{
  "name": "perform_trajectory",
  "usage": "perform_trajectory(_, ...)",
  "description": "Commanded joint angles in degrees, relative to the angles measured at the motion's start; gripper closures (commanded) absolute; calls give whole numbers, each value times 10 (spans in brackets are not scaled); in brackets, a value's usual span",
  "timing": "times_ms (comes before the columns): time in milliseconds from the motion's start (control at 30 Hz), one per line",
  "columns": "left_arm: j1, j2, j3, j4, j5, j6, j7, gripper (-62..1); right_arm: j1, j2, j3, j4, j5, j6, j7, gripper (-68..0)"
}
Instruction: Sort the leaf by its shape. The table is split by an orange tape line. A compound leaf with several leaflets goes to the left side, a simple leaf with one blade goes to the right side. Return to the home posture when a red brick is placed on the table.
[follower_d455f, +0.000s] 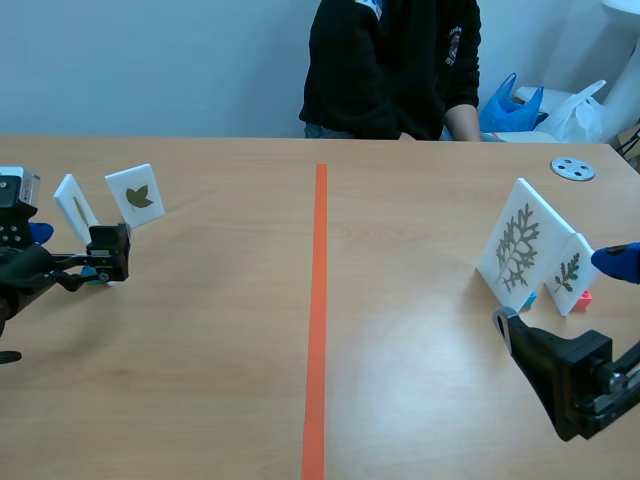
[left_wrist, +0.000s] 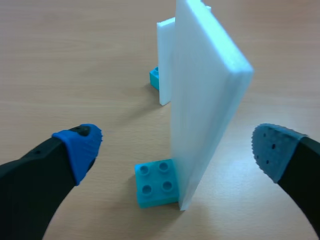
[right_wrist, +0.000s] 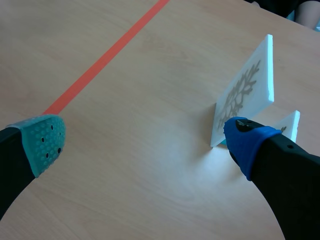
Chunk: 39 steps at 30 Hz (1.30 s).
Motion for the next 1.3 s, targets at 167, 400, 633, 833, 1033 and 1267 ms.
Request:
perform_trajectory(167,30,-43,-8,125,-56,-1,40,-623,7,0,4,10,2,-2,11,-679)
perform_trajectory(400,98,-75,-44,306,-81,-18,147,-623,7,0,4,10,2,-2,10,-679)
perform_trajectory(633,217,-102,-66,519,-81,-82,233,-623,7,0,4,10,2,-2,11,-679)
perform_trajectory(833,351,-100,-67,647,-80,-122,250,-623,7,0,4,10,2,-2,11,-679)
perform_trajectory(1033,461,-79,-67,694,-74,-122,249,-623,6,0,4,10,2,-2,11,-679)
perform_trajectory(1267,505,-29,-67,701,-77,-127,250,-623,6,0,4,10,2,-2,11,-679)
